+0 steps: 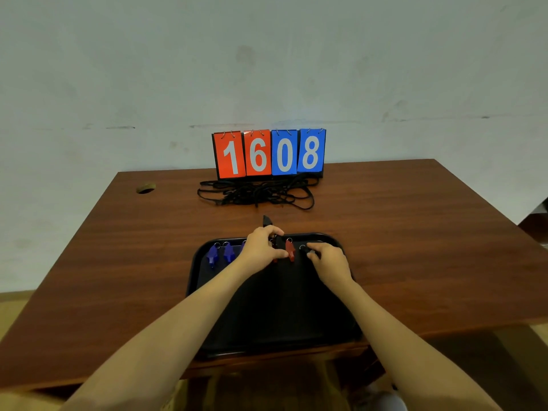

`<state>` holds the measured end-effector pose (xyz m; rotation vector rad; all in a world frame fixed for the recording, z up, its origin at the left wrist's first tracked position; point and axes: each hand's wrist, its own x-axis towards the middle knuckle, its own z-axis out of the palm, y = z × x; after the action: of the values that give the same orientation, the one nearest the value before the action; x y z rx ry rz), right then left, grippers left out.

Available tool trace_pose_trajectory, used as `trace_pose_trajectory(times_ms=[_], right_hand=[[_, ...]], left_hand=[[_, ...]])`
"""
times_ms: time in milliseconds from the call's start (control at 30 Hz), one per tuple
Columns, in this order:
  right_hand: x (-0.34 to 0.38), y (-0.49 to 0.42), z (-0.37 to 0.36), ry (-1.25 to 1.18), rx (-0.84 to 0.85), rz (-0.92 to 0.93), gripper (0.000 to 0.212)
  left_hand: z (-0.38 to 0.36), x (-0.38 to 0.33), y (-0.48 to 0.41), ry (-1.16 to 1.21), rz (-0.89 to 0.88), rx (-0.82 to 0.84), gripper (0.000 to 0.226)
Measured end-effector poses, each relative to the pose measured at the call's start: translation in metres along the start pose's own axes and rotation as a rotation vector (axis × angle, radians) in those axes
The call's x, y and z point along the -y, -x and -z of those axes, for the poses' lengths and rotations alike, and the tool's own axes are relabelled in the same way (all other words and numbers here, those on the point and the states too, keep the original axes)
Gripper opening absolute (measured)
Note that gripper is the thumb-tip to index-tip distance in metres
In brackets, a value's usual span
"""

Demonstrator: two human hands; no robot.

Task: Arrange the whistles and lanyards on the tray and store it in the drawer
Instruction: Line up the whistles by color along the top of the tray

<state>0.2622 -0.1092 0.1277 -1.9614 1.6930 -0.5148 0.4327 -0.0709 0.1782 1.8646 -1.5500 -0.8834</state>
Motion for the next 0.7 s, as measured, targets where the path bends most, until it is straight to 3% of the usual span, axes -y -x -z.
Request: trace_pose_trajectory(times_ms=[300,600,700], right_hand=[[-0.002,-0.001,-0.015,-0.048,-0.116,0.065,0.024],[0.004,-0.012,-0.015,-0.076,0.065,0.036,0.043],[0.003,-0.014,-0.014,-0.044,0.091,0.053,0.039]], left_hand=[[-0.002,0.001,-0.002,0.011,-0.046,-0.042,0.037],[-0.007,0.001,-0.006,-0.031,-0.044,-0.042,0.037],[-0.007,0.001,-0.007,-0.044,-0.039,-0.058,0.034]])
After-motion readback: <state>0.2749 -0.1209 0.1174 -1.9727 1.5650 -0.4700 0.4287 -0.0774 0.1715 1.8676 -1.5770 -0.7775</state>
